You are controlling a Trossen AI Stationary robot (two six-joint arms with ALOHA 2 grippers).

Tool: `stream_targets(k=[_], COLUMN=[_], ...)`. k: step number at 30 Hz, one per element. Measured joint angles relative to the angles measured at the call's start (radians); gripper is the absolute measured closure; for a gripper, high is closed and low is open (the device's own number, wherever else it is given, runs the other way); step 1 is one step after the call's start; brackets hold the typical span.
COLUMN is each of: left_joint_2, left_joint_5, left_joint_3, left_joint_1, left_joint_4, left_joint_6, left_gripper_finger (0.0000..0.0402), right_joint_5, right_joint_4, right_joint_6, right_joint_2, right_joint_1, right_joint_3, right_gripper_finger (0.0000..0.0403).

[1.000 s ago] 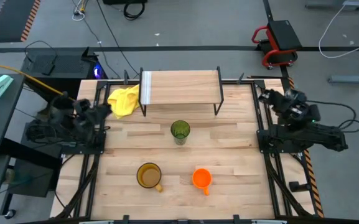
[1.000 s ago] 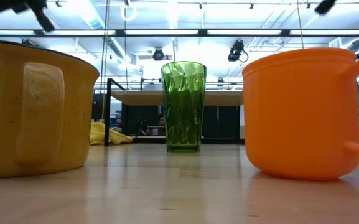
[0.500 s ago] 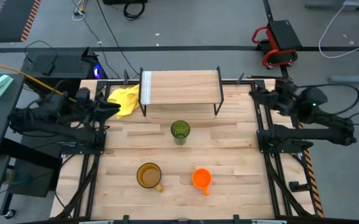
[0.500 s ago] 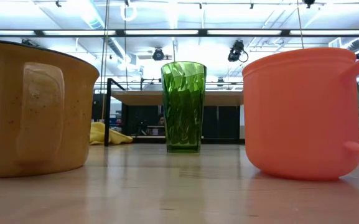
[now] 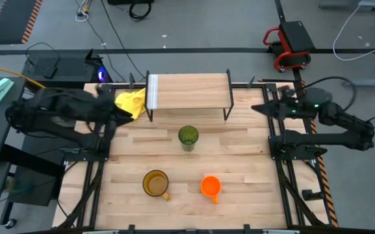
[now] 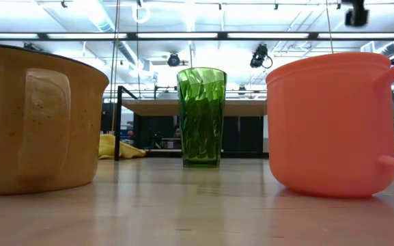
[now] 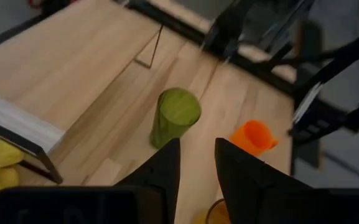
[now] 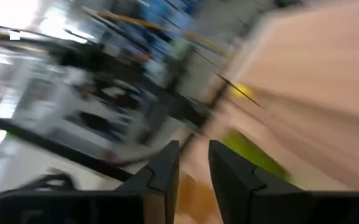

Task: Stack small to large cups/mugs on shelf
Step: Put the green cup on the shelf

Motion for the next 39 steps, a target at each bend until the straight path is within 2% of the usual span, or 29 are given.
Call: stream_targets(k=[3, 5, 11, 17, 23, 27, 30, 34, 39], left_joint_2=[0.066, 0.109, 0.220, 0.296, 0.356, 0.396, 0.432, 0.517, 0.671], left_joint_5=[0.001, 0.014, 0.159, 0.231, 0.290, 0.289, 0.288, 0.286, 0.281], left_joint_3=[0.006, 0.006, 0.006, 0.006, 0.006, 0.006, 0.008, 0.067, 0.231], left_joint_1=[0.002, 0.018, 0.129, 0.201, 0.226, 0.228, 0.240, 0.259, 0.266], left_joint_4=[-0.007, -0.009, -0.022, -0.011, 0.043, 0.087, 0.106, 0.066, -0.073], left_joint_6=[0.020, 0.031, 0.080, 0.114, 0.134, 0.177, 0.189, 0.227, 0.281], left_gripper_finger=[0.0294, 0.0294, 0.0295, 0.0295, 0.0294, 0.0294, 0.0294, 0.0294, 0.0294], right_joint_5=[0.010, 0.016, 0.073, 0.197, 0.403, 0.537, 0.588, 0.628, 0.641], right_joint_4=[-0.088, -0.087, -0.085, -0.086, -0.087, -0.086, -0.085, -0.085, -0.085], right_joint_6=[0.015, 0.011, 0.000, 0.064, 0.172, 0.258, 0.330, 0.413, 0.490], right_joint_2=[0.022, 0.039, 0.093, 0.153, 0.238, 0.317, 0.380, 0.457, 0.533], right_joint_1=[0.000, 0.005, 0.104, 0.299, 0.535, 0.658, 0.723, 0.777, 0.800], right_joint_3=[0.000, 0.000, 0.000, 0.000, -0.001, -0.002, -0.002, -0.002, -0.002], right_gripper_finger=[0.0309, 0.0309, 0.0309, 0.0309, 0.0309, 0.0309, 0.0309, 0.0309, 0.0309])
